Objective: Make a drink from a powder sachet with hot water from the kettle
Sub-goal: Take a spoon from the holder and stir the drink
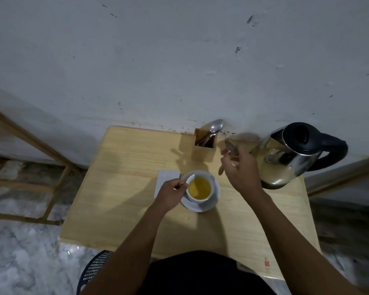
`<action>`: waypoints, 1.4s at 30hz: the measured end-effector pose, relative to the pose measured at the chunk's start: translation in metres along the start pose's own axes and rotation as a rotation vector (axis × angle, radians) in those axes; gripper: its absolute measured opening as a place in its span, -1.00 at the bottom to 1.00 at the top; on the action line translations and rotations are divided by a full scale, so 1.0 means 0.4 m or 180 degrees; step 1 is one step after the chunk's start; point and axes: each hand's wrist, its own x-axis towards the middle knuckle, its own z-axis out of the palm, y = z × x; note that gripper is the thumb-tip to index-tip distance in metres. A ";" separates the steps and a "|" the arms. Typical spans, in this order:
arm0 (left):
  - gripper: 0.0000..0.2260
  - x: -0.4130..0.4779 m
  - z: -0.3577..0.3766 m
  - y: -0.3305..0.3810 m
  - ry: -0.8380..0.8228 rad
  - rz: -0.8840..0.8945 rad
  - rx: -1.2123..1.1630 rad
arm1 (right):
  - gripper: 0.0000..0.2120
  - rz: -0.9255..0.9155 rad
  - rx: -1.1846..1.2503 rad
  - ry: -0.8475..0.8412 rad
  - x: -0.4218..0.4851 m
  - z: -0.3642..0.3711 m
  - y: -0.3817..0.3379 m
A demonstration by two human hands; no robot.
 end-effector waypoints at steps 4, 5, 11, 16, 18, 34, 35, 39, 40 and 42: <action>-0.83 -0.002 -0.003 0.000 -0.0020 0.0124 0.0085 | -0.90 0.0044 -0.0095 -0.0370 -0.075 -0.008 0.021; -0.82 0.000 -0.004 0.002 -0.0006 0.0140 0.0097 | -0.87 0.0049 -0.0228 -0.0454 -0.088 -0.005 0.029; -0.80 0.003 0.004 -0.012 0.0064 0.0215 0.0125 | -0.75 0.0296 -0.0740 -0.0838 -0.164 0.008 0.090; -0.82 -0.002 0.005 -0.008 0.0078 0.0334 0.0227 | -0.67 0.0515 -0.1070 -0.1081 -0.203 0.001 0.100; -0.84 -0.001 0.005 -0.009 0.0078 0.0362 0.0286 | -0.64 0.0572 -0.1467 -0.1105 -0.212 0.001 0.100; -0.85 0.003 0.001 -0.001 -0.0033 0.0247 0.0238 | -0.77 -0.0492 -0.3717 -0.1587 -0.130 0.040 -0.012; -0.86 0.003 0.001 -0.001 -0.0037 0.0253 0.0235 | -0.81 -0.0547 -0.3830 -0.1590 -0.122 0.049 -0.022; -0.87 0.012 -0.005 -0.005 -0.0115 0.0237 0.0213 | -0.83 -0.0668 -0.4100 -0.1592 -0.092 0.079 -0.068; -0.87 0.016 -0.008 -0.006 -0.0169 0.0218 0.0213 | -0.83 -0.0702 -0.4174 -0.1619 -0.084 0.082 -0.077; -0.87 0.022 -0.014 -0.007 -0.0268 0.0191 0.0244 | -0.83 -0.0699 -0.4310 -0.1686 -0.066 0.075 -0.092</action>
